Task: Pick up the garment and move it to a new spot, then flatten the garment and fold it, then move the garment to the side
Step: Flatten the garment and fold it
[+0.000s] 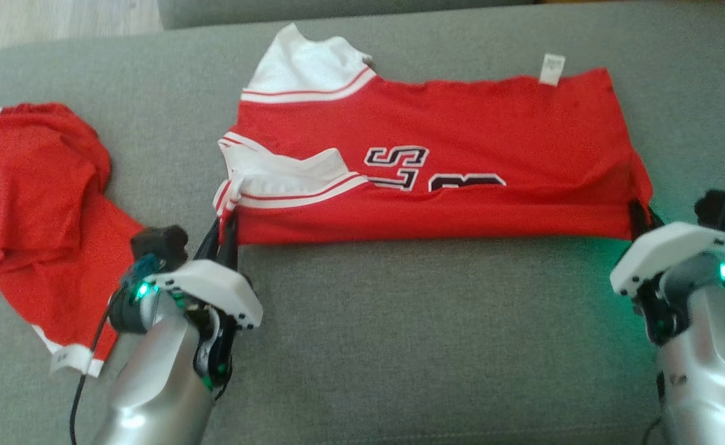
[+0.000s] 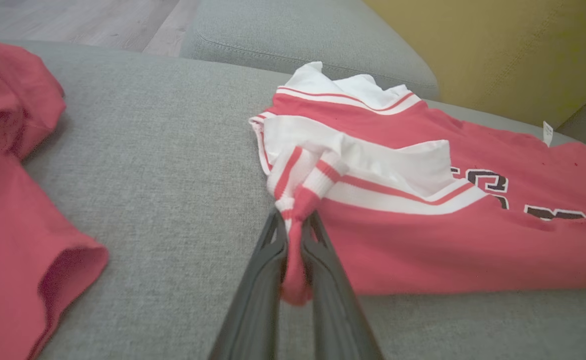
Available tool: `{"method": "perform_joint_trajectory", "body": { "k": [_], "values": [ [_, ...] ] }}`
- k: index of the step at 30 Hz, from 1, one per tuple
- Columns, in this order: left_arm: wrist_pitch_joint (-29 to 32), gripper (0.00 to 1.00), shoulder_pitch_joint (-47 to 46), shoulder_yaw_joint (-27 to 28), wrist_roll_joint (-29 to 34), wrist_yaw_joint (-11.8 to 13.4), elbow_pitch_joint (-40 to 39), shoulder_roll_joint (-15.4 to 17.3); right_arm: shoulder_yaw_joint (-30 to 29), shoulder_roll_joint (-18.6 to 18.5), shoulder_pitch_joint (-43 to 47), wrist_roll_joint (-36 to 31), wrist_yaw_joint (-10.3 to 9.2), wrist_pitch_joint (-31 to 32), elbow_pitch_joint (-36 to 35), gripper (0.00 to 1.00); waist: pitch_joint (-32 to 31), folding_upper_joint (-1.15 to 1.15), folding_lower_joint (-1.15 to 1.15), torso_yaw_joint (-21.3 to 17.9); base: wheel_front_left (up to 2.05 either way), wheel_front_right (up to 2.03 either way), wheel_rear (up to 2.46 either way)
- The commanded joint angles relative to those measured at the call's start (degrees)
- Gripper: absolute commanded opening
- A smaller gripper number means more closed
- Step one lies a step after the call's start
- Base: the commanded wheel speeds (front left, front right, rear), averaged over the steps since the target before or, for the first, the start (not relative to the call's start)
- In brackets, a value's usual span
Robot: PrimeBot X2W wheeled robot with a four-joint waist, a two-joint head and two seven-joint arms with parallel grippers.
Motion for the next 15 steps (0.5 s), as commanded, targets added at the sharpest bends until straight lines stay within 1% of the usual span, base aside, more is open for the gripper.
{"method": "perform_joint_trajectory", "body": {
  "k": [1, 10, 15],
  "values": [
    [-0.76, 0.00, 0.33, 2.83, -0.98, 0.04, -1.00, 2.22, 0.83, -1.35, 1.39, 0.88, -0.05, 0.03, -2.77, 0.00, -1.78, 0.00, -0.01, -0.69, 0.00, 0.00, 0.00],
    [-0.37, 0.00, 6.70, 2.86, -2.32, -1.20, -1.16, 3.28, 1.96, -2.13, 9.13, 4.05, -0.05, 3.78, -8.07, 0.00, -6.64, 0.00, -0.01, -1.84, 0.00, 0.00, 0.00],
    [1.63, 0.00, 12.29, 2.12, -3.15, -1.82, -3.66, 4.48, 3.61, -3.17, 14.24, 6.09, -0.05, 8.07, -13.39, 0.00, -8.41, 0.00, -0.01, -2.25, 0.00, 0.00, 0.00]
  ]
}}
